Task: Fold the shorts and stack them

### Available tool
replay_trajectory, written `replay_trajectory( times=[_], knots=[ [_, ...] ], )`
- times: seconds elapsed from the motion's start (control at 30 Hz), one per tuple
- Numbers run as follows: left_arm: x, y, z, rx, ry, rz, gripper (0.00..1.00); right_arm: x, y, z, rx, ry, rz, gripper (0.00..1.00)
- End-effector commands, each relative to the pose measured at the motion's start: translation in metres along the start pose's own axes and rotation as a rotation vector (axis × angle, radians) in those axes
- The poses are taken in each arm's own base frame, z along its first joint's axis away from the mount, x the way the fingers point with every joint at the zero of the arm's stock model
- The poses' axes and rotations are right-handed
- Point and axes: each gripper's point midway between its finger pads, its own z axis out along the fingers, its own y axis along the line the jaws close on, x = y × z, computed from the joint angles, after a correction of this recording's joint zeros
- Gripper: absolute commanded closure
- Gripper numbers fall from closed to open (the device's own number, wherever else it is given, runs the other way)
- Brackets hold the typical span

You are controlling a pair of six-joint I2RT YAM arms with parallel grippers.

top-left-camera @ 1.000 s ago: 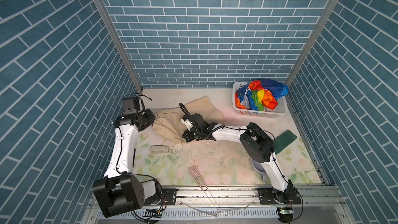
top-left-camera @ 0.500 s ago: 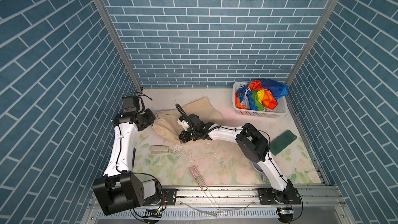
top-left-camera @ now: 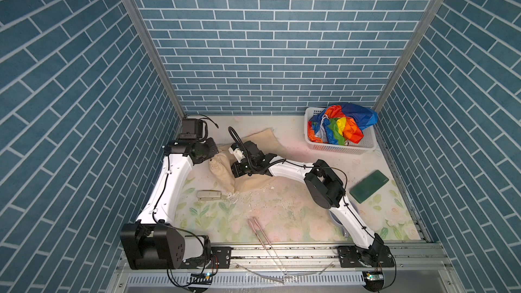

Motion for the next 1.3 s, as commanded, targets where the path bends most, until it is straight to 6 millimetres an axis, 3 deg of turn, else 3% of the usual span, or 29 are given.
replay_trajectory(
  times=[0.0, 0.1, 0.23, 0.37, 0.5, 0.53, 0.63, 0.73, 0.97, 1.27],
  knots=[
    [-0.007, -0.002, -0.005, -0.033, -0.017, 0.015, 1.0, 0.022, 0.004, 0.019, -0.054, 0.063, 0.093, 1.0],
    [-0.012, -0.007, -0.006, -0.03, -0.03, 0.025, 1.0, 0.02, 0.008, 0.019, -0.076, 0.056, 0.092, 1.0],
    [-0.013, -0.007, -0.002, -0.041, -0.02, 0.034, 1.0, 0.005, 0.006, -0.003, -0.063, 0.015, 0.04, 1.0],
    [-0.009, -0.003, 0.006, -0.068, 0.011, 0.049, 1.0, -0.026, -0.016, -0.048, -0.037, -0.08, 0.075, 1.0],
    [-0.01, 0.0, 0.008, -0.088, 0.012, 0.062, 1.0, -0.049, -0.047, -0.114, 0.001, -0.221, 0.131, 1.0],
    [-0.011, 0.001, 0.008, -0.094, 0.008, 0.063, 1.0, -0.048, -0.061, -0.129, 0.042, -0.24, 0.15, 1.0],
    [-0.018, -0.001, 0.005, -0.099, -0.004, 0.073, 1.0, -0.037, -0.087, -0.166, 0.159, -0.261, 0.165, 1.0],
    [-0.023, -0.003, 0.004, -0.102, -0.008, 0.079, 1.0, -0.017, -0.104, -0.186, 0.277, -0.223, 0.151, 1.0],
    [-0.031, -0.013, 0.003, -0.085, -0.011, 0.083, 1.0, 0.032, -0.134, -0.204, 0.462, -0.106, 0.152, 1.0],
    [-0.034, -0.041, 0.002, -0.078, -0.009, 0.137, 1.0, 0.085, -0.166, -0.22, 0.593, -0.023, 0.21, 1.0]
  ],
)
